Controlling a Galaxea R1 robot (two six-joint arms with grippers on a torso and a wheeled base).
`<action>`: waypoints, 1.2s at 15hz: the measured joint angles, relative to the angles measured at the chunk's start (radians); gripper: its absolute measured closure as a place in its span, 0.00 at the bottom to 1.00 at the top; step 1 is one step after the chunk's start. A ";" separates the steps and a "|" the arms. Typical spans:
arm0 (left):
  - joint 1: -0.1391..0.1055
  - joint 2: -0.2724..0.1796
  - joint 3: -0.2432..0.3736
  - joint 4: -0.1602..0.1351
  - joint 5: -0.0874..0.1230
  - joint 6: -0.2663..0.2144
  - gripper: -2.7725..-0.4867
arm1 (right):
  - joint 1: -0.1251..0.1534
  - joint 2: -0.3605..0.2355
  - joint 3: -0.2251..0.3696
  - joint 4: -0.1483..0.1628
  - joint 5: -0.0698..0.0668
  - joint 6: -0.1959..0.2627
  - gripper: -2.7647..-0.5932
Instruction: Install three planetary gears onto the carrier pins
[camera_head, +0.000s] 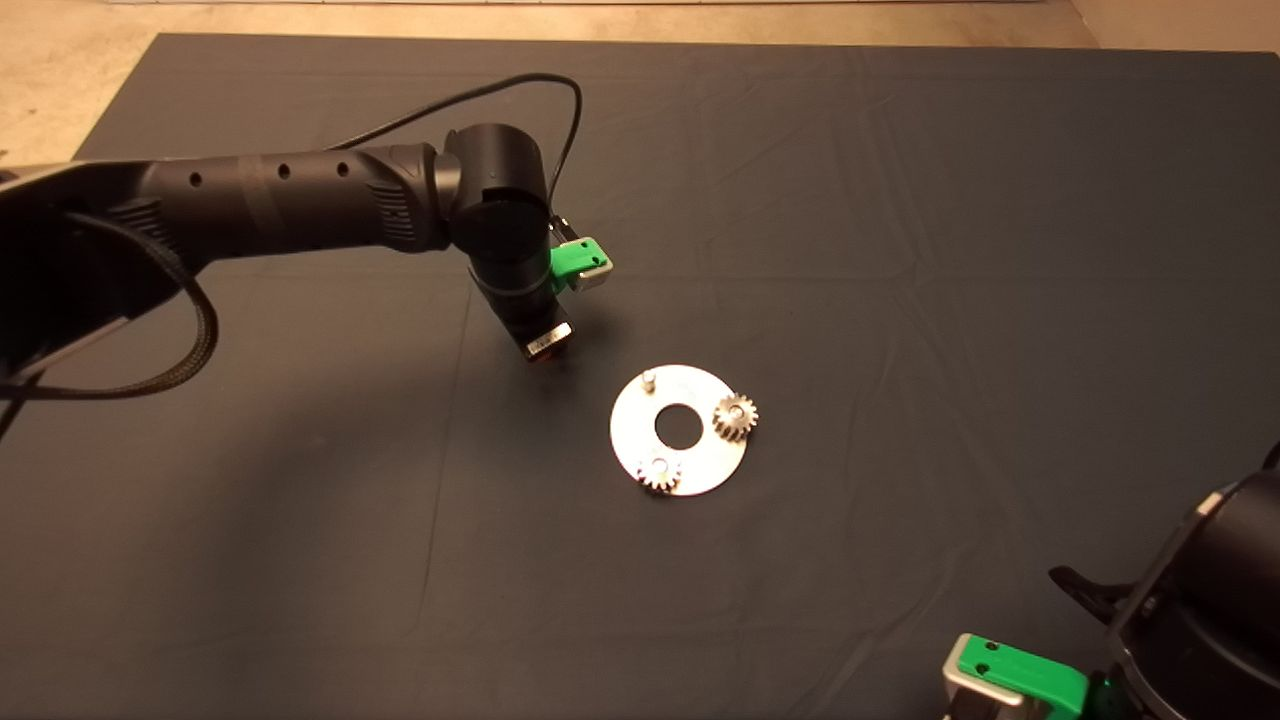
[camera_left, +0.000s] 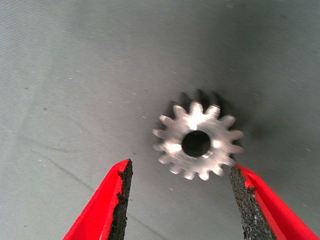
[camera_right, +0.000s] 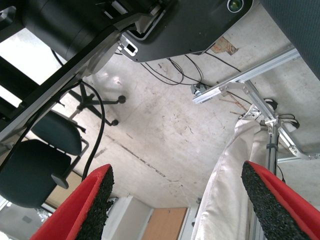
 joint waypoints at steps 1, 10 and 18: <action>0.000 0.000 -0.005 0.000 -0.010 0.000 0.64 | 0.000 0.000 0.000 0.000 0.000 0.000 0.40; 0.037 0.005 -0.035 -0.005 -0.073 0.000 0.64 | 0.003 0.000 0.000 0.005 0.000 0.000 0.40; 0.039 0.031 -0.055 -0.005 -0.054 0.001 0.71 | 0.003 0.000 0.000 0.006 0.000 0.000 0.40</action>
